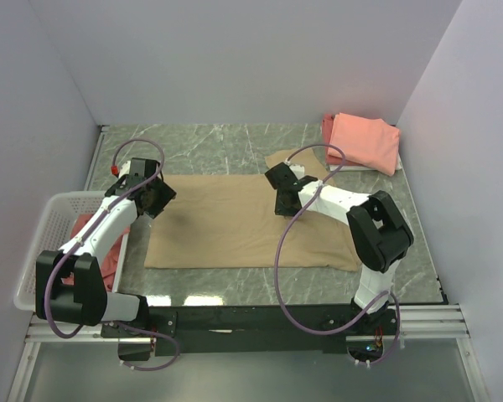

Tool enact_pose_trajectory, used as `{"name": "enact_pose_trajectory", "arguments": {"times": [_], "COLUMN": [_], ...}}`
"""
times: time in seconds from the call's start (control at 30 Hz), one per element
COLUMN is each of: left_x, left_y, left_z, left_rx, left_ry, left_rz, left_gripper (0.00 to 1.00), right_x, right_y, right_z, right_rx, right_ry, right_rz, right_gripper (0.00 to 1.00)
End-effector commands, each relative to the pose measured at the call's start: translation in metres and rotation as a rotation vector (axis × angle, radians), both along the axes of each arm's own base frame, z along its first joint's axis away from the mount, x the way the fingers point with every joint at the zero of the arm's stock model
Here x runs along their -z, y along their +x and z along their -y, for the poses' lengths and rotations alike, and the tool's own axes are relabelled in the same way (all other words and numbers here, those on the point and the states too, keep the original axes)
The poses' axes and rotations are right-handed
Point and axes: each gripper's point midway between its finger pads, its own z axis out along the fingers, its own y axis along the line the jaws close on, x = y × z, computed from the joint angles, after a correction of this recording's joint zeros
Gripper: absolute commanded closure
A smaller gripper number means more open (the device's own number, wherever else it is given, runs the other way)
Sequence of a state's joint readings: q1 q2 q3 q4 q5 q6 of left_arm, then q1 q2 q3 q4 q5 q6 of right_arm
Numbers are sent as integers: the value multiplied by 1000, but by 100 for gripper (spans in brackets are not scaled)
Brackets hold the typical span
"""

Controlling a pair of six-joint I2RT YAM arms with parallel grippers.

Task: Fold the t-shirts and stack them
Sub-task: Fold the tshirt

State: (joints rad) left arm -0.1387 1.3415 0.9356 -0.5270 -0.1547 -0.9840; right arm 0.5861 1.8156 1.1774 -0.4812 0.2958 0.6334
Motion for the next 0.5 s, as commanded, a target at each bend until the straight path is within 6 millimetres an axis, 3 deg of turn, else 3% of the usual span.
{"name": "enact_pose_trajectory", "arguments": {"times": [0.0,0.27,0.37,0.4,0.47], "left_x": [-7,4,9,8,8], "left_y": [3,-2,-3,-1,7], "left_z": [-2,-5,-10,-11,-12], "left_rx": [5,-20,-65,-86,-109], "left_ry": [10,13,18,16,21], "left_rz": [36,4,-10,-7,-12], "left_gripper": [43,41,38,37,36], "right_x": [-15,-14,-12,-16,-26], "right_y": [16,19,18,17,19], "right_z": [-10,-12,-11,-11,-9], "right_rx": [-9,-24,-30,-30,-22], "right_ry": [15,3,-6,4,21], "right_rz": [74,91,80,89,114], "right_gripper": [98,94,77,62,48]}}
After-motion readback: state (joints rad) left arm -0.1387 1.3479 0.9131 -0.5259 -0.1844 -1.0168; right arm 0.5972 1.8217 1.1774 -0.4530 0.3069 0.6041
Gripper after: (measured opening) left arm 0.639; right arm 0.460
